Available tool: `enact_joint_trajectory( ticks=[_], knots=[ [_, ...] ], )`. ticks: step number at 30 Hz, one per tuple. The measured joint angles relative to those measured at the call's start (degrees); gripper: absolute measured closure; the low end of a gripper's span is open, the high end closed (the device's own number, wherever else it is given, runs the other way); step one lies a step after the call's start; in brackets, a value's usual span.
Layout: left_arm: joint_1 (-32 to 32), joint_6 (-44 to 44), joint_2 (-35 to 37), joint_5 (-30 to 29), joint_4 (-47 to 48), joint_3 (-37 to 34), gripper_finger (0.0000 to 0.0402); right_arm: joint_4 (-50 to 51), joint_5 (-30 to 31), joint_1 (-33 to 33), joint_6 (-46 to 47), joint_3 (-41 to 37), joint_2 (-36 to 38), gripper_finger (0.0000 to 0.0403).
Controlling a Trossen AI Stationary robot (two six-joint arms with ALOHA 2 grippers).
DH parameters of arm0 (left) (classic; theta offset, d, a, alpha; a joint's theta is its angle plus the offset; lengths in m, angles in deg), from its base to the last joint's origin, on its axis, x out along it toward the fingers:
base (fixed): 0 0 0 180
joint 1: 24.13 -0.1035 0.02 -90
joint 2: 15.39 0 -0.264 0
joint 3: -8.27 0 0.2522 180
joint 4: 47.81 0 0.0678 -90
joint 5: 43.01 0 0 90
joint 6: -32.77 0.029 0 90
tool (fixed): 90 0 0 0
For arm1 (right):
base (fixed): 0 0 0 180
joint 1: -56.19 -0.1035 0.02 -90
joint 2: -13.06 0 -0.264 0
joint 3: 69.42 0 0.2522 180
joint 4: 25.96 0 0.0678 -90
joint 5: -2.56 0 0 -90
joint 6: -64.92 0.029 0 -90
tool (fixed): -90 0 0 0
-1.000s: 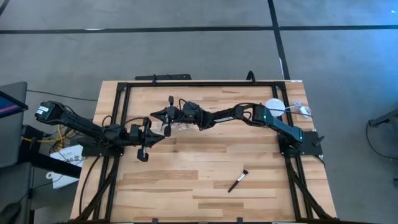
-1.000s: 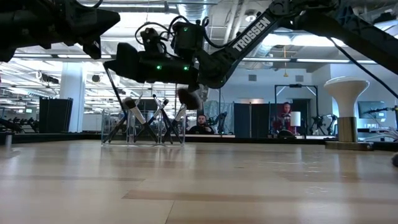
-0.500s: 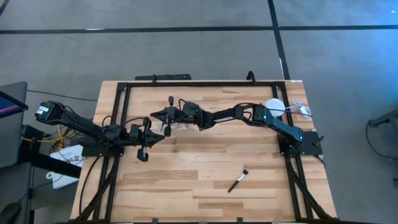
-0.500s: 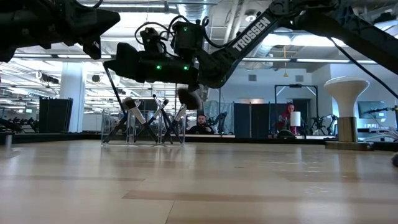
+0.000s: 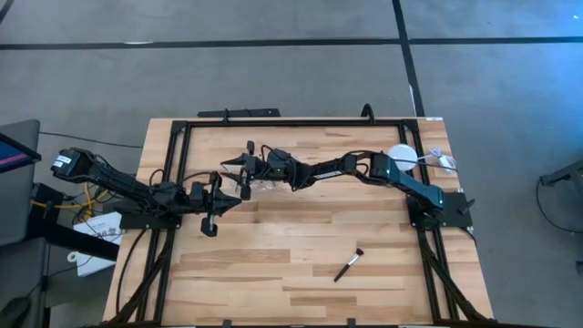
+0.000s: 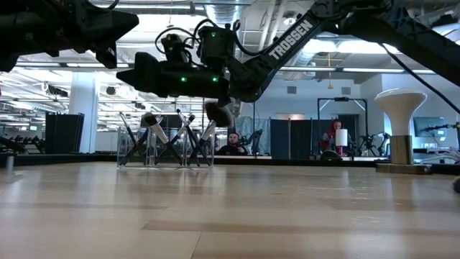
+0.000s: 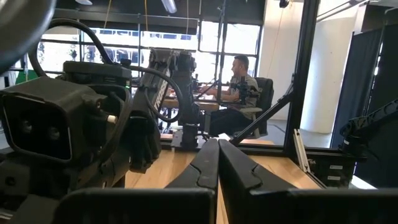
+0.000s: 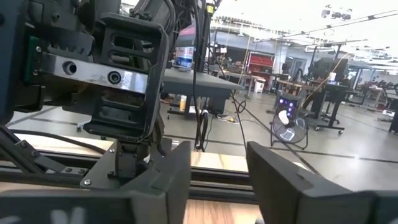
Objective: Put items in baskets/containers
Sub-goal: Put the blush brush into the transparent organizer
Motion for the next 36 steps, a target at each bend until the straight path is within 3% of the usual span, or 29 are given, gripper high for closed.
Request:
enact_joint_trajectory(
  ticks=[9,19,29,33,36],
  knots=[
    [0.02,-0.11,0.00,0.02,0.24,0.00,0.0396,5.92,0.02,-0.20,-0.04,-0.07,4.98,0.0231],
    [0.02,-1.36,-0.02,0.15,0.24,0.00,0.0396,34.29,0.85,0.50,-4.16,-0.04,18.12,0.0254],
    [0.02,-1.77,-0.04,1.49,0.37,0.00,0.0396,64.67,24.66,-2.08,-11.82,-0.04,35.38,0.0276],
    [0.02,-1.77,-0.04,1.51,0.46,0.00,0.0396,78.36,28.51,-4.76,-11.15,-0.04,42.22,0.0292],
    [0.02,-1.77,-0.04,1.51,0.46,0.00,0.0396,88.84,28.17,-6.97,-5.62,-0.04,46.28,0.0299]
  ],
)
